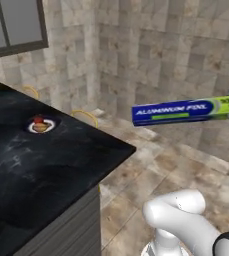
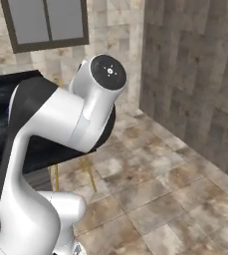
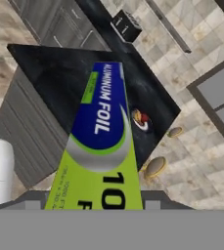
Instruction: Retrieve the tupperware and aluminum foil from the cabinet and place them on the dining counter near the plate with tomato and chicken drumstick to prepare for storing leftovers.
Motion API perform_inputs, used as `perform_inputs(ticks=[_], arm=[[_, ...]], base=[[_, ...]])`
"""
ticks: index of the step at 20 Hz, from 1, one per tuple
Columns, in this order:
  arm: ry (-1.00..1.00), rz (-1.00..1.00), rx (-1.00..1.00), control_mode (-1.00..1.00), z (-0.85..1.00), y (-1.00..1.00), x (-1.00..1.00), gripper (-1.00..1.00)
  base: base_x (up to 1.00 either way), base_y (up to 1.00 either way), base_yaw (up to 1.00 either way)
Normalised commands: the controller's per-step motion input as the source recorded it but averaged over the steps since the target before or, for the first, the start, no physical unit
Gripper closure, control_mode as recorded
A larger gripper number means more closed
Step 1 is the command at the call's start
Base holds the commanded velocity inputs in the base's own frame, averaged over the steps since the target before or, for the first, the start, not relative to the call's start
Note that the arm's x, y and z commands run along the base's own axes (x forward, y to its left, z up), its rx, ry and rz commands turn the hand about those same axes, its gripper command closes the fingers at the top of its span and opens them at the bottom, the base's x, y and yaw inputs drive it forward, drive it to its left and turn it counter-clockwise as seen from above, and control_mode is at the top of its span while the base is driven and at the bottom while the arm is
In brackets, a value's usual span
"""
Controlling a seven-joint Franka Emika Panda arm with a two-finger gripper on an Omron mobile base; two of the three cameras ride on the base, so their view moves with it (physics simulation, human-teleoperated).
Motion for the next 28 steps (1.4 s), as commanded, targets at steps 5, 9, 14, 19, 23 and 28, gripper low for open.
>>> perform_inputs(ticks=[5, 9, 14, 19, 23, 28], arm=[[0.00, 0.00, 0.00, 1.00, 0.00, 0.00, 0.00, 1.00], [0.00, 0.00, 0.00, 1.00, 0.00, 0.00, 0.00, 1.00], [0.00, 0.00, 0.00, 1.00, 0.00, 0.00, 0.00, 1.00], [0.00, 0.00, 0.00, 1.00, 0.00, 0.00, 0.00, 1.00], [0.00, 0.00, 0.00, 1.00, 0.00, 0.00, 0.00, 1.00], [0.00, 0.00, 0.00, 1.00, 0.00, 0.00, 0.00, 1.00]], base=[[0.97, -1.00, 0.40], [0.91, -1.00, 0.39], [0.99, -0.77, 0.48], [1.00, -0.47, 0.62], [0.95, -0.42, 0.66], [0.75, -0.55, 0.66]])
